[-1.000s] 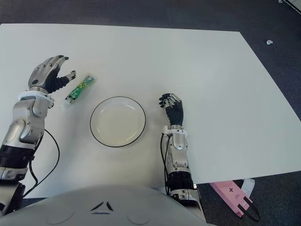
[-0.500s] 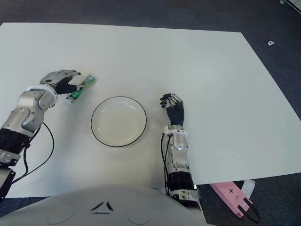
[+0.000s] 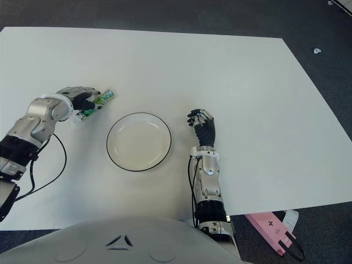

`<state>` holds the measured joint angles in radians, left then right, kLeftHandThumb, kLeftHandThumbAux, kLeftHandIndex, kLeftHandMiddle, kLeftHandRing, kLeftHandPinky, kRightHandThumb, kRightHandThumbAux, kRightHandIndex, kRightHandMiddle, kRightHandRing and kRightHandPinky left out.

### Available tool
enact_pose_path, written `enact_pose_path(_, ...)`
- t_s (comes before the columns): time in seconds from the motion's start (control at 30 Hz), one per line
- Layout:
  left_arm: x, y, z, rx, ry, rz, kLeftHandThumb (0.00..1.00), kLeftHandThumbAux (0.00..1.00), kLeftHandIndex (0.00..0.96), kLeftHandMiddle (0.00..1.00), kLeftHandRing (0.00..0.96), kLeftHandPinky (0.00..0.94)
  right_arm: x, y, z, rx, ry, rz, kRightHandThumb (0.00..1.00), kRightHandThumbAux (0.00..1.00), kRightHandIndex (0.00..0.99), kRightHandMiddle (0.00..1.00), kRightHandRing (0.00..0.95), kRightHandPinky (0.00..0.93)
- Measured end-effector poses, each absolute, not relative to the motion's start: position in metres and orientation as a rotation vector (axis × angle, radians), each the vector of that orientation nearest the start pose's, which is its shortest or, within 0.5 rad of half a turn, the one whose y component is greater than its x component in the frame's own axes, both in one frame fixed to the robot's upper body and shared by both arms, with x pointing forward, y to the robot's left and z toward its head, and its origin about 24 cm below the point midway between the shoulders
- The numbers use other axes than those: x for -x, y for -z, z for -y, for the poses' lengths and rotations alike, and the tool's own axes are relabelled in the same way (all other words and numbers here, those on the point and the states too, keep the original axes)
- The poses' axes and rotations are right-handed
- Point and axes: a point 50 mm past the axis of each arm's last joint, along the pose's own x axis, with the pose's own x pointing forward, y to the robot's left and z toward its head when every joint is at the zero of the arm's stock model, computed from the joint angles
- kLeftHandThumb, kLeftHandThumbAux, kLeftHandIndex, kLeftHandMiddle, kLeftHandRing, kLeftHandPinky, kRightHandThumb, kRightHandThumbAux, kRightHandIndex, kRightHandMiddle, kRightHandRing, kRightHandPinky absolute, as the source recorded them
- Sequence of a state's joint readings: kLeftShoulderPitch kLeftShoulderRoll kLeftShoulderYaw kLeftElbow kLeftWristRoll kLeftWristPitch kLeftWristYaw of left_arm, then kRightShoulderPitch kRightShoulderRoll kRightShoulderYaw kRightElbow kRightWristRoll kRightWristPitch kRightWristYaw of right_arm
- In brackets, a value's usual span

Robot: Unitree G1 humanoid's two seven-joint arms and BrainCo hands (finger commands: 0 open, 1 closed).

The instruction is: Put the toothpaste on the table into the plate.

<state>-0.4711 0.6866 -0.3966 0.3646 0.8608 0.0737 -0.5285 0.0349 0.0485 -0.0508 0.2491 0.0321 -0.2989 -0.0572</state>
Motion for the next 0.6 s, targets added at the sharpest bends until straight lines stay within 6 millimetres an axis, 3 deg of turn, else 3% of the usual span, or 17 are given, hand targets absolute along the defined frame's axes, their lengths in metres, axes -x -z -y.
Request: enact_pose_path(0.6,-0.3232,-0.0685,-0.2258,-1.677,0.612,-0.468,0.276,0.224,0.0,0.0,0.0,0.0,-0.2363,-0.0026,0.1554,-0.055,0.136,0.003,0.706,0.729,0.428,0.518,0.533,0.537)
